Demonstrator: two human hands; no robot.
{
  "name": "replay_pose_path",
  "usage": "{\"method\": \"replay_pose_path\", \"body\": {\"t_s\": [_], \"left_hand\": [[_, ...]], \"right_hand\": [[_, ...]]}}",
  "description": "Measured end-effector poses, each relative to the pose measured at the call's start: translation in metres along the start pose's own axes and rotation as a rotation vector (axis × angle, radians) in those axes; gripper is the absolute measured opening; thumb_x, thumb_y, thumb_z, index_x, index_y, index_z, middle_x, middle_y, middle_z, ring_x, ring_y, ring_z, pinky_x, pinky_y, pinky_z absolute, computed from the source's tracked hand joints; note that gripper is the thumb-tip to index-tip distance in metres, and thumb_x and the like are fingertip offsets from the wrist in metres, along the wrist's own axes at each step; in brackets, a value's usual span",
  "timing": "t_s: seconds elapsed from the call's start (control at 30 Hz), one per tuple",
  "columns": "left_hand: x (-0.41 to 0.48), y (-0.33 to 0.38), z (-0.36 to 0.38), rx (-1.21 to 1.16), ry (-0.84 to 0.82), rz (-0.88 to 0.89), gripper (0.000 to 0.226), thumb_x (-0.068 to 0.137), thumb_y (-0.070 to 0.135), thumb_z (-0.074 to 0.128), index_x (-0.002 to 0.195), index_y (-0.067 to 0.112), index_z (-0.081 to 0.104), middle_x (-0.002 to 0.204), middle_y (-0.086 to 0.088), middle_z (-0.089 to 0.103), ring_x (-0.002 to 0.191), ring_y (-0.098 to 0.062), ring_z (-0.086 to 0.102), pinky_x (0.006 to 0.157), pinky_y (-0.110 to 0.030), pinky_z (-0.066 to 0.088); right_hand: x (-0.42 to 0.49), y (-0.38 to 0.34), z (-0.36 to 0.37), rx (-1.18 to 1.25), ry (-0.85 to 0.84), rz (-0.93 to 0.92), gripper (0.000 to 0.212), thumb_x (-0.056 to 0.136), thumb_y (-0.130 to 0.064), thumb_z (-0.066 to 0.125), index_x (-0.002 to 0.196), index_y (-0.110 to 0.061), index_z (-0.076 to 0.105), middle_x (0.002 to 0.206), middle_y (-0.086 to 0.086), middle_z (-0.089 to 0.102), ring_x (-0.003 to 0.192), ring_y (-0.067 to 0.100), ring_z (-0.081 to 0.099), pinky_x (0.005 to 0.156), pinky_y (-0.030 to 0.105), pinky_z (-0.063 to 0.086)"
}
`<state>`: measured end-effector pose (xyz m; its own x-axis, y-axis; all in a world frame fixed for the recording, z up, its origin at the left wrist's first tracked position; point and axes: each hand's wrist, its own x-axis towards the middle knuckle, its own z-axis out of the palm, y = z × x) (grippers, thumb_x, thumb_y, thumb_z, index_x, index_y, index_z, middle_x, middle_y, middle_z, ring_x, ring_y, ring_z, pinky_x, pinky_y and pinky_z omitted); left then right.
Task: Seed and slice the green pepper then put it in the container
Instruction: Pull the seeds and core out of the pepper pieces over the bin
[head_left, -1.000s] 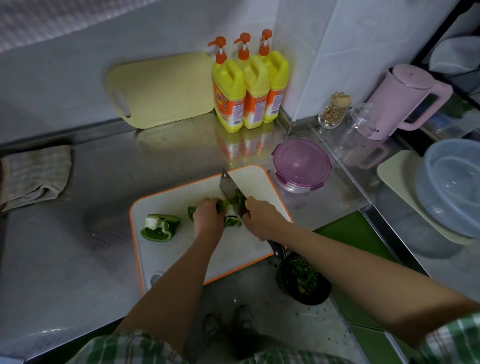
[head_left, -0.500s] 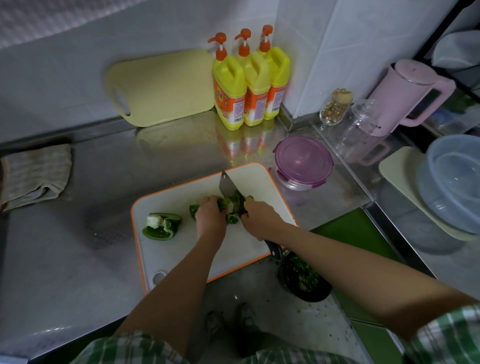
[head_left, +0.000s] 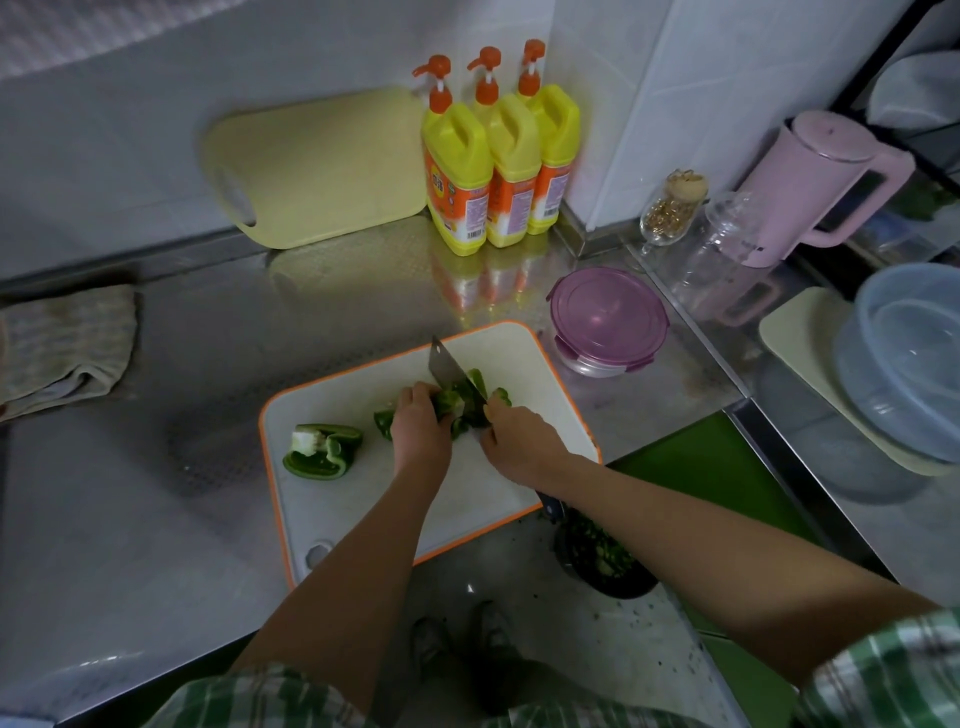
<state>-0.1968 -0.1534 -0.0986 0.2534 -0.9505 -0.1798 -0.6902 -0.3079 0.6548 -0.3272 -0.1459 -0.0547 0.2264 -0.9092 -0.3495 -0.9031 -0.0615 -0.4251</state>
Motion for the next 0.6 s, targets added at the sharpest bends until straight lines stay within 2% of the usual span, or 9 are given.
{"method": "replay_pose_path", "body": {"t_s": [0.17,0.37,0.47,0.6], "left_hand": [[0.001,-0.004,0.000,-0.008,-0.029,0.010,0.029,0.088,0.006,0.063,0.116,0.004,0.054,0.119,-0.015,0.053,0.104,-0.033,0.055,0.080,-0.036,0.041],[0.006,-0.011,-0.005,-0.055,-0.053,0.005,0.033,0.089,0.010,0.065,0.120,0.005,0.055,0.120,-0.013,0.056,0.106,-0.031,0.057,0.081,-0.032,0.041],[0.008,-0.016,-0.011,-0.096,-0.055,-0.004,0.035,0.088,0.013,0.067,0.122,0.007,0.057,0.117,-0.012,0.062,0.105,-0.029,0.059,0.083,-0.034,0.046],[0.010,-0.018,-0.021,-0.164,-0.036,-0.039,0.037,0.088,0.019,0.069,0.122,0.008,0.059,0.113,-0.011,0.066,0.103,-0.029,0.062,0.085,-0.038,0.052]], "right_hand": [[0.009,-0.003,0.016,-0.023,0.006,0.040,0.019,0.097,-0.019,0.041,0.110,-0.006,0.047,0.103,0.015,0.060,0.093,0.035,0.060,0.070,0.034,0.041],[0.008,0.000,0.034,-0.029,0.025,0.015,0.022,0.098,-0.021,0.041,0.116,-0.009,0.041,0.098,0.014,0.060,0.089,0.036,0.061,0.064,0.033,0.037],[0.009,0.004,0.039,-0.025,0.026,0.017,0.029,0.099,-0.025,0.039,0.124,-0.011,0.038,0.097,0.013,0.060,0.088,0.035,0.062,0.064,0.033,0.037],[0.018,0.011,0.032,-0.003,-0.032,0.108,0.041,0.100,-0.030,0.037,0.135,-0.008,0.032,0.102,0.017,0.060,0.092,0.036,0.060,0.066,0.034,0.038]]}}
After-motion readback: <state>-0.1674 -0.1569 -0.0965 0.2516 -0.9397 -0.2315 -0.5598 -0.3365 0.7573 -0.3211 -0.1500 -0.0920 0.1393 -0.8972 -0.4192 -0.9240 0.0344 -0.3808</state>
